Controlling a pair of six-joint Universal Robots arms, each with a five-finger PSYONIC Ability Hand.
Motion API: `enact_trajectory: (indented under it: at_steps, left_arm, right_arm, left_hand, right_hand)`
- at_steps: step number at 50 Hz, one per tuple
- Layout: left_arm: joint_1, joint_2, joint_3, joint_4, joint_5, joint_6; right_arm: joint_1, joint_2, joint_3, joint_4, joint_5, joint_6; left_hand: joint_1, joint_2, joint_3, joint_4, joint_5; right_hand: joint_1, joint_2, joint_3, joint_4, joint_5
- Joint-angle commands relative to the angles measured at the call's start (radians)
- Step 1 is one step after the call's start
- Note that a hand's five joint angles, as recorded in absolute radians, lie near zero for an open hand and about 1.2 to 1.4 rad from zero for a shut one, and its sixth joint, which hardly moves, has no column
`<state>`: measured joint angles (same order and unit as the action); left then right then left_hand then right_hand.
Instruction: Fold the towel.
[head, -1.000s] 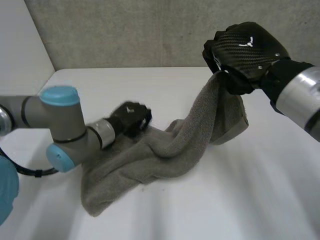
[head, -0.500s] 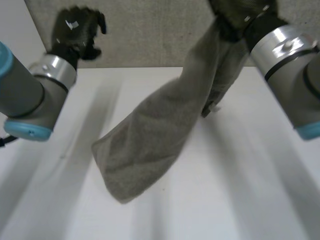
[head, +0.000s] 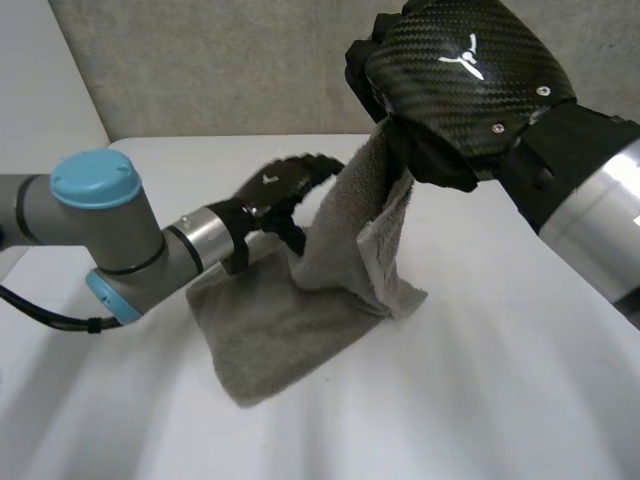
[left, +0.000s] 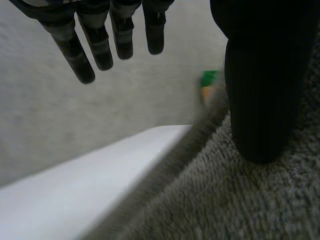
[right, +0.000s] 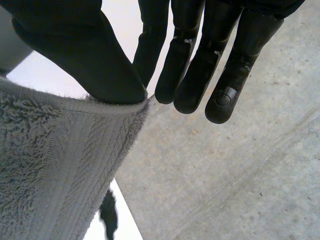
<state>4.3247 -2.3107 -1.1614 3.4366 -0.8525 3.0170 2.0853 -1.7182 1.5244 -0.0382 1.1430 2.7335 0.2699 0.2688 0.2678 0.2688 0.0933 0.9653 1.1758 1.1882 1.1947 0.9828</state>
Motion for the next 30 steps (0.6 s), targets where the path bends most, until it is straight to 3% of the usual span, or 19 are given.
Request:
enact_trajectory:
  at_steps: [1, 2, 3, 5, 7, 11, 13, 14, 16, 17, 20, 21, 22, 24, 25, 27, 30]
  left_arm:
    - [-0.007, -0.058, 0.0, -0.053, 0.093, -0.01]
    - [-0.007, -0.065, 0.003, -0.06, 0.104, -0.01]
    - [-0.007, -0.065, 0.003, -0.06, 0.104, -0.01]
    - [-0.005, -0.07, 0.014, -0.06, 0.096, -0.012]
    - [-0.002, -0.065, 0.025, -0.057, 0.086, -0.013]
    - [0.012, -0.049, 0.049, -0.056, 0.007, -0.015]
    - [0.026, -0.006, 0.069, -0.051, -0.139, -0.01]
    - [0.026, -0.006, 0.069, -0.051, -0.14, -0.01]
    - [0.055, 0.052, 0.075, -0.021, -0.273, -0.006]
    - [0.055, 0.053, 0.075, -0.02, -0.273, -0.006]
    - [0.079, 0.126, 0.077, 0.034, -0.357, -0.009]
    - [0.084, 0.167, 0.077, 0.071, -0.39, -0.01]
    - [0.084, 0.168, 0.077, 0.072, -0.39, -0.01]
    - [0.076, 0.265, 0.057, 0.159, -0.471, -0.006]
    - [0.076, 0.266, 0.057, 0.159, -0.471, -0.006]
    - [0.075, 0.376, 0.002, 0.255, -0.557, -0.006]
    - [0.072, 0.43, -0.04, 0.294, -0.574, -0.004]
  right_arm:
    - [-0.002, -0.024, 0.014, -0.005, 0.003, -0.002]
    - [-0.007, -0.021, 0.014, -0.009, 0.003, -0.002]
    - [-0.007, -0.021, 0.014, -0.009, 0.003, -0.002]
    - [-0.036, -0.012, 0.011, -0.012, 0.001, -0.003]
    - [-0.051, -0.008, 0.011, -0.012, -0.002, -0.003]
    - [-0.067, 0.051, 0.013, -0.019, -0.026, -0.005]
    - [-0.07, 0.162, -0.006, -0.022, -0.048, -0.018]
    - [-0.07, 0.163, -0.006, -0.022, -0.048, -0.018]
    - [-0.07, 0.259, -0.062, -0.035, -0.036, -0.049]
    - [-0.07, 0.259, -0.062, -0.035, -0.035, -0.049]
    - [-0.067, 0.345, -0.165, -0.058, 0.029, -0.066]
    - [-0.059, 0.382, -0.231, -0.08, 0.1, -0.069]
    - [-0.059, 0.382, -0.231, -0.08, 0.101, -0.069]
    - [-0.053, 0.426, -0.355, -0.162, 0.237, -0.077]
    - [-0.053, 0.427, -0.355, -0.163, 0.238, -0.077]
    - [-0.05, 0.437, -0.415, -0.283, 0.288, -0.074]
    - [-0.05, 0.436, -0.418, -0.327, 0.279, -0.071]
  left_hand:
    - [0.35, 0.352, 0.353, 0.352, 0.352]
    - [0.578, 0.58, 0.58, 0.58, 0.58]
    - [0.581, 0.582, 0.583, 0.582, 0.583]
    - [0.99, 0.991, 0.992, 0.991, 0.992]
    - [1.125, 1.126, 1.127, 1.126, 1.127]
    - [1.126, 1.127, 1.128, 1.127, 1.128]
    - [1.126, 1.127, 1.128, 1.127, 1.128]
    - [1.126, 1.127, 1.128, 1.127, 1.128]
    - [1.126, 1.127, 1.128, 1.127, 1.128]
    - [1.126, 1.127, 1.128, 1.127, 1.128]
    - [1.126, 1.127, 1.128, 1.127, 1.128]
    - [1.126, 1.127, 1.128, 1.127, 1.128]
    - [1.126, 1.127, 1.128, 1.127, 1.128]
    - [1.126, 1.127, 1.128, 1.127, 1.128]
    - [1.126, 1.127, 1.128, 1.127, 1.128]
    - [1.126, 1.127, 1.128, 1.127, 1.128]
    - [1.126, 1.127, 1.128, 1.127, 1.128]
  right_hand:
    - [0.431, 0.22, 0.208, 0.202, 0.239]
    - [0.431, 0.22, 0.208, 0.202, 0.239]
    - [0.431, 0.22, 0.208, 0.202, 0.239]
    - [0.431, 0.22, 0.208, 0.202, 0.239]
    - [0.431, 0.22, 0.208, 0.202, 0.239]
    - [0.431, 0.22, 0.208, 0.202, 0.239]
    - [0.431, 0.22, 0.208, 0.202, 0.239]
    - [0.431, 0.22, 0.208, 0.202, 0.239]
    - [0.431, 0.22, 0.208, 0.202, 0.239]
    - [0.431, 0.22, 0.208, 0.202, 0.239]
    - [0.431, 0.22, 0.208, 0.202, 0.239]
    - [0.431, 0.22, 0.208, 0.202, 0.239]
    - [0.431, 0.22, 0.208, 0.202, 0.239]
    - [0.431, 0.22, 0.208, 0.202, 0.239]
    - [0.431, 0.22, 0.208, 0.202, 0.239]
    - [0.431, 0.22, 0.208, 0.202, 0.239]
    - [0.431, 0.22, 0.208, 0.202, 0.239]
